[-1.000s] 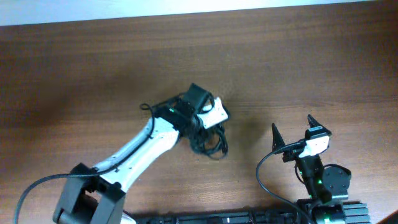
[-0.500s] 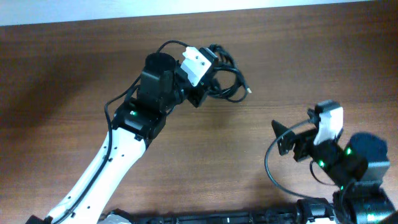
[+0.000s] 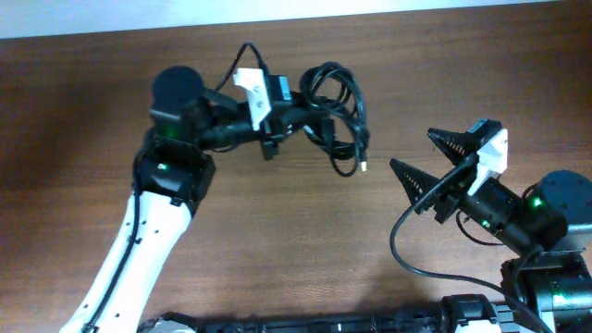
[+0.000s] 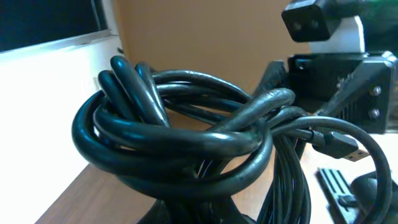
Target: Untangle cables
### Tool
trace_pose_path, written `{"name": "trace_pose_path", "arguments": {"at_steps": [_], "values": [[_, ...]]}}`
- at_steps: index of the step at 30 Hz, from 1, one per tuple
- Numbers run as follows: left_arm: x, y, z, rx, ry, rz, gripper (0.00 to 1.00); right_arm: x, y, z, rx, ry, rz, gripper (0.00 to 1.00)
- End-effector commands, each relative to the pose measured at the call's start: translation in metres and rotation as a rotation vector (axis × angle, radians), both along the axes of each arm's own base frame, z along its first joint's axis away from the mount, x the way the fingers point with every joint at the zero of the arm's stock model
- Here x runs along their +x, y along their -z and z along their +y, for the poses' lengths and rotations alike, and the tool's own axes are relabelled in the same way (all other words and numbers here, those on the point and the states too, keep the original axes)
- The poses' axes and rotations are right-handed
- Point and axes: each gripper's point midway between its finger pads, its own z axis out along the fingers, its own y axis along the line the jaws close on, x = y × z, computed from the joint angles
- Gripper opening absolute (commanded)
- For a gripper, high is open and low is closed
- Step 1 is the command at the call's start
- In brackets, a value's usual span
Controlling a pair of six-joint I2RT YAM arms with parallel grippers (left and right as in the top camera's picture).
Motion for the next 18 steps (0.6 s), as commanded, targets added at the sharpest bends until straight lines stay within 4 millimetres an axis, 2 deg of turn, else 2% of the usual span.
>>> {"name": "trace_pose_path", "arguments": {"at_steps": [1,5,11,15,16,18], "values": [[-0.024,-0.019,0.006,-0.017,0.119,-0.100,0.00,-0.032,-0.028,0.029,0.034,-0.246,-0.103,0.80],[-0.046,-0.028,0.007,-0.038,0.244,-0.238,0.00,-0.042,-0.032,0.035,0.040,-0.314,-0.119,0.80],[-0.047,-0.034,0.005,-0.050,0.245,-0.282,0.00,-0.052,-0.035,0.041,0.045,-0.387,-0.136,0.78],[-0.048,-0.038,-0.022,-0.062,0.188,-0.271,0.00,-0.059,-0.040,0.045,0.044,-0.433,-0.166,0.78],[-0.044,-0.039,-0.032,-0.065,0.138,-0.267,0.00,-0.058,-0.040,0.045,0.044,-0.430,-0.166,0.78],[-0.029,-0.042,-0.038,-0.075,0.024,-0.206,0.00,-0.049,-0.040,0.040,0.038,-0.371,-0.165,0.78]]}}
